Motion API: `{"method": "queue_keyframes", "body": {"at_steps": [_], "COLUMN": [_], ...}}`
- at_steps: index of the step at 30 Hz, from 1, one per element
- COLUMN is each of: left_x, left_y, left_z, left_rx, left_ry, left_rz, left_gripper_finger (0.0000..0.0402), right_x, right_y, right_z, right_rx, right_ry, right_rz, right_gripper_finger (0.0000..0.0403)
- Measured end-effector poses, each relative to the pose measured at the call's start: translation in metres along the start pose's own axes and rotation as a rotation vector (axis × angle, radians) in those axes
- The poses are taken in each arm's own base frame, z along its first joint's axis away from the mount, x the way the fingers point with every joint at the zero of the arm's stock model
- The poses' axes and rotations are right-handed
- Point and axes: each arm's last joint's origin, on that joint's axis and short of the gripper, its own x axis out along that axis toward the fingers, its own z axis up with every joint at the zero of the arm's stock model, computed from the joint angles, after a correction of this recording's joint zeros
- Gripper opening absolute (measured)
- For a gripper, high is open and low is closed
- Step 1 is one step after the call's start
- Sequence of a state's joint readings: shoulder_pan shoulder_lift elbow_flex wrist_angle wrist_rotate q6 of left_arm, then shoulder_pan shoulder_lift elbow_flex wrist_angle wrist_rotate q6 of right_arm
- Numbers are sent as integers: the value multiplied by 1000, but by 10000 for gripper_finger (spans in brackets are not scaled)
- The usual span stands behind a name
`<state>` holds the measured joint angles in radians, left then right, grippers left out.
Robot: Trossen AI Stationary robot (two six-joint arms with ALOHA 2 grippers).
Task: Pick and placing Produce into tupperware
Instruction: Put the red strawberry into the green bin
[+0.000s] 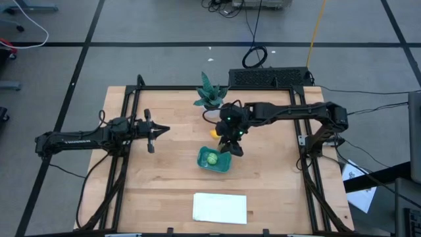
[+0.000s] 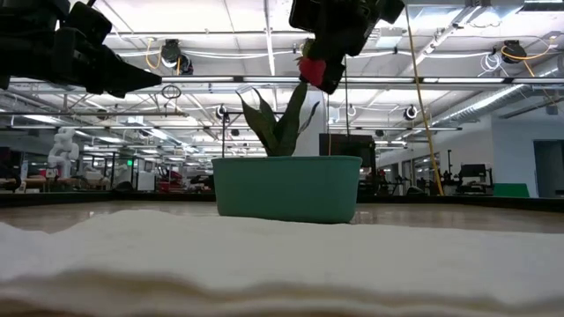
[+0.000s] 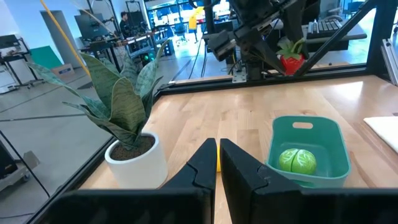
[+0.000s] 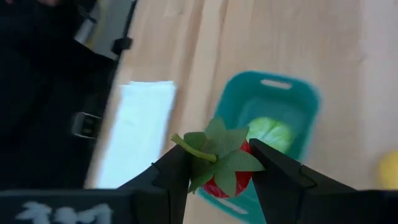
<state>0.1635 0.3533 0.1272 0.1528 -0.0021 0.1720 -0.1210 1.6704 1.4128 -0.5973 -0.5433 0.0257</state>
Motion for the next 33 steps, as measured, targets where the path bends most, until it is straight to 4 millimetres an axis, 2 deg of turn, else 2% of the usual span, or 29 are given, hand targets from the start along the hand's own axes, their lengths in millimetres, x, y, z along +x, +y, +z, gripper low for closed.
{"method": "queue_keyframes", "body": {"at_steps": [5,11,27,33], "left_x": [0,0,0,0], "left_y": [0,0,0,0], "left_z": [0,0,0,0], "left_rx": [2,1,2,1], "left_ry": [-1,0,2,2], "left_rz": [0,-1,-1,-1], "left_gripper_finger": [26,26,26,26], "right_x": [7,14,16,28], "right_y": [-12,-28,-34,-39], "right_z": [3,1,-3,-8], "right_rx": [178,281,289,297], "right_ry": [-7,11,34,74], "right_rz": [155,186,119,94], "right_gripper_finger": [141,141,141,141]}}
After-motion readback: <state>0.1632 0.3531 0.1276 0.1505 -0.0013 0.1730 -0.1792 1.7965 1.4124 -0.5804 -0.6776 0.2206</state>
